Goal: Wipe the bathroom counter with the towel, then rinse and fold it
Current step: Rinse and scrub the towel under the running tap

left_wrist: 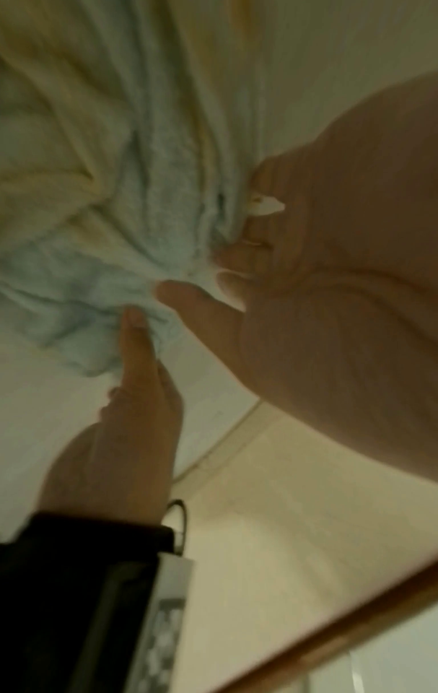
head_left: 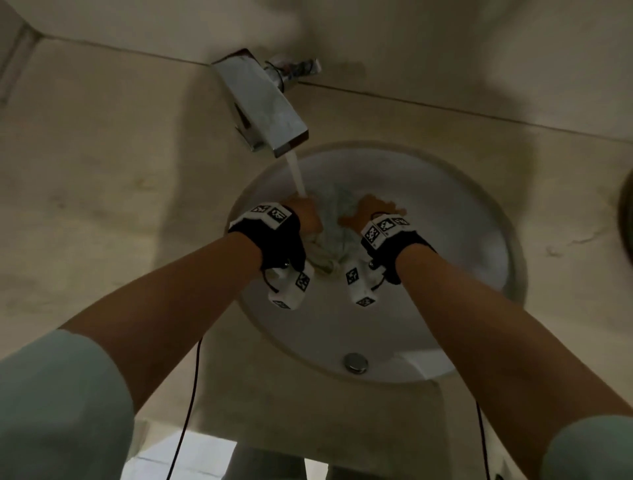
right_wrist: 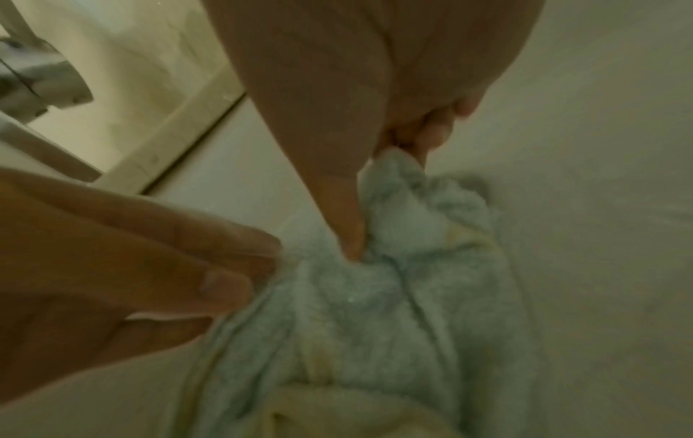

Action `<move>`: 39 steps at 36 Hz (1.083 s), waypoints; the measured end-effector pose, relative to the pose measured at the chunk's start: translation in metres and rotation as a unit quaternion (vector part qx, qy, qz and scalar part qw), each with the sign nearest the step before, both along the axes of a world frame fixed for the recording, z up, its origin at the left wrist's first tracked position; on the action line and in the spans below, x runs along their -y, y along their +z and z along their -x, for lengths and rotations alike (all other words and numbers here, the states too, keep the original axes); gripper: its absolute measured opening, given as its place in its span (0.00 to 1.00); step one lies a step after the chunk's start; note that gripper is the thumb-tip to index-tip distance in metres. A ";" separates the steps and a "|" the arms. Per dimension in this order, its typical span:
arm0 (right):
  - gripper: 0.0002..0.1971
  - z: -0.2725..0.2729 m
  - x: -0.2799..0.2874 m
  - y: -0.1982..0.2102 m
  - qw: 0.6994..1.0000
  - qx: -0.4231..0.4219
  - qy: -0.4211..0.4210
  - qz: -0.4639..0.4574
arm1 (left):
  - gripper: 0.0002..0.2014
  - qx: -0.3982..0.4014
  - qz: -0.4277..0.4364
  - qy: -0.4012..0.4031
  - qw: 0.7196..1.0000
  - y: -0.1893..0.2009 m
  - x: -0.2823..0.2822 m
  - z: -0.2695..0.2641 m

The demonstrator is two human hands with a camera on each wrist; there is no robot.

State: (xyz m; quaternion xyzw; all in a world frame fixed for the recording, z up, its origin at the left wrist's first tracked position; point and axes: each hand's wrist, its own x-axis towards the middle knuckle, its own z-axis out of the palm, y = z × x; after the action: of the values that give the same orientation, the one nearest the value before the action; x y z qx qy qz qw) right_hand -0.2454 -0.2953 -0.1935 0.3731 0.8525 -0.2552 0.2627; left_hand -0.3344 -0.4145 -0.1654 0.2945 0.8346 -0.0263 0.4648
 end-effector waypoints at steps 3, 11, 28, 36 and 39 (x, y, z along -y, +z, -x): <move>0.34 0.001 0.004 -0.001 0.997 -0.035 -0.027 0.066 | 0.27 0.024 -0.069 0.029 0.997 0.008 0.007 0.001; 0.24 0.002 0.010 0.043 0.919 -0.234 -0.157 0.274 | 0.41 0.028 -0.197 0.006 0.980 0.016 0.028 -0.001; 0.13 -0.008 0.010 0.093 0.891 -0.431 0.048 0.130 | 0.27 -0.137 -0.203 -0.021 0.969 0.057 0.045 0.034; 0.18 -0.013 0.034 0.079 0.917 -0.368 0.137 0.074 | 0.26 -0.158 -0.206 -0.113 0.959 0.071 0.054 0.022; 0.15 -0.012 0.048 0.075 0.957 -0.199 0.194 0.084 | 0.16 -0.120 -0.138 -0.161 0.970 0.072 0.058 0.018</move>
State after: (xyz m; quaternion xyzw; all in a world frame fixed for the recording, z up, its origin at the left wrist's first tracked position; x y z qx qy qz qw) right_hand -0.2330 -0.3435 -0.1185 0.1184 0.9189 -0.3392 0.1630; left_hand -0.3524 -0.4727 -0.0929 0.4812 0.8213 -0.0208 0.3059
